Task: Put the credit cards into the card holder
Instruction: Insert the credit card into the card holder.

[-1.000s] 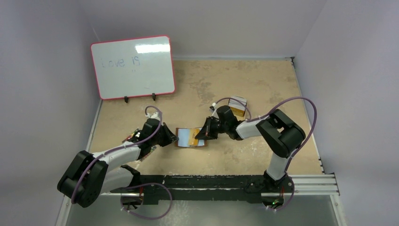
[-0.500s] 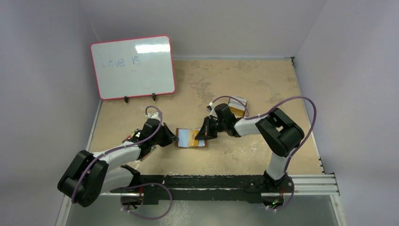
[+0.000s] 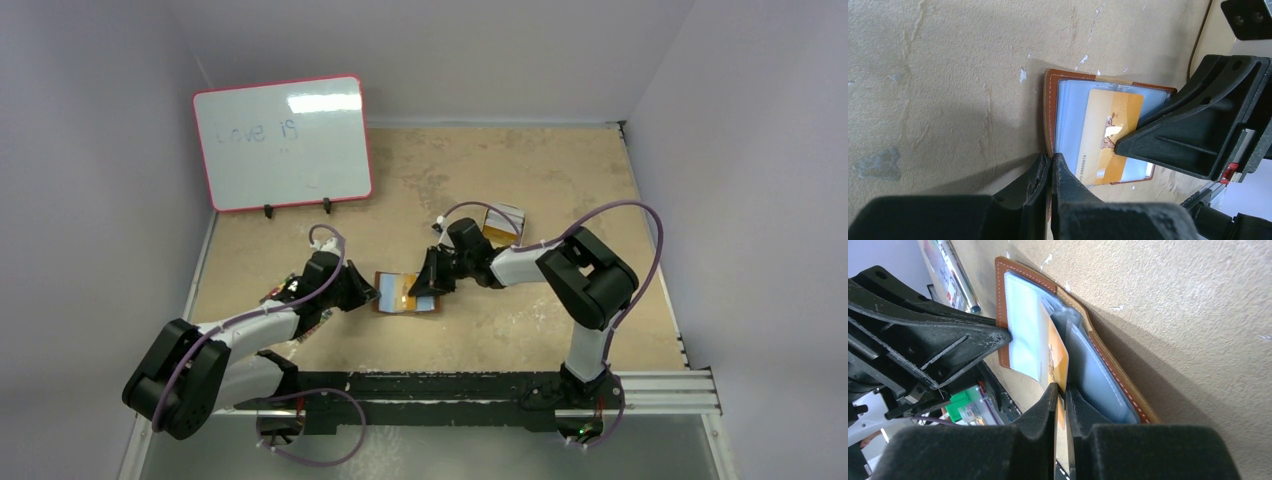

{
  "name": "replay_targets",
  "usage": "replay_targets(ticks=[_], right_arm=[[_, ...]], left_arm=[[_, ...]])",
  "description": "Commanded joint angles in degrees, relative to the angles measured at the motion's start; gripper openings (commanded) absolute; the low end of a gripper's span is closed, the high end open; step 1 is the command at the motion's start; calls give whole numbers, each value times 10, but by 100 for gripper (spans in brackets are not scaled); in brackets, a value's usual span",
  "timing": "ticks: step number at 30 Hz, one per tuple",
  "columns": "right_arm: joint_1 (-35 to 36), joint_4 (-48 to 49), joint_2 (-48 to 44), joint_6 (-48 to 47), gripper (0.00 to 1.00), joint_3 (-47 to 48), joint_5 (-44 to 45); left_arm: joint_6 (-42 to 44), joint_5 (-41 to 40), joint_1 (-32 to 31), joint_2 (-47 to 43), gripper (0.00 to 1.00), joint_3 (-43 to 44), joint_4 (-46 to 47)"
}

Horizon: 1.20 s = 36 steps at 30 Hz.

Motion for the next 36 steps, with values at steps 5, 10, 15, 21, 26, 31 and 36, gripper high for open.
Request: replay_targets(ticks=[5, 10, 15, 21, 26, 31, 36], right_arm=[[9, -100, -17, -46, 18, 18, 95], [9, -152, -42, -66, 29, 31, 139], [10, -167, -68, -66, 38, 31, 156], [23, -154, -66, -55, 47, 30, 153], [34, -132, -50, -40, 47, 29, 146], [40, -81, -39, -20, 47, 22, 112], [49, -35, -38, -1, 47, 18, 94]], left_arm=[[-13, 17, -3, -24, 0, -5, 36], [-13, 17, -4, -26, 0, -7, 34], [-15, 16, -3, -29, 0, -8, 33], [-14, 16, -4, -23, 0, -8, 36], [-14, 14, -3, -18, 0, -9, 40], [-14, 20, -4, -10, 0, -10, 49], [-15, 28, -4, -4, 0, -11, 57]])
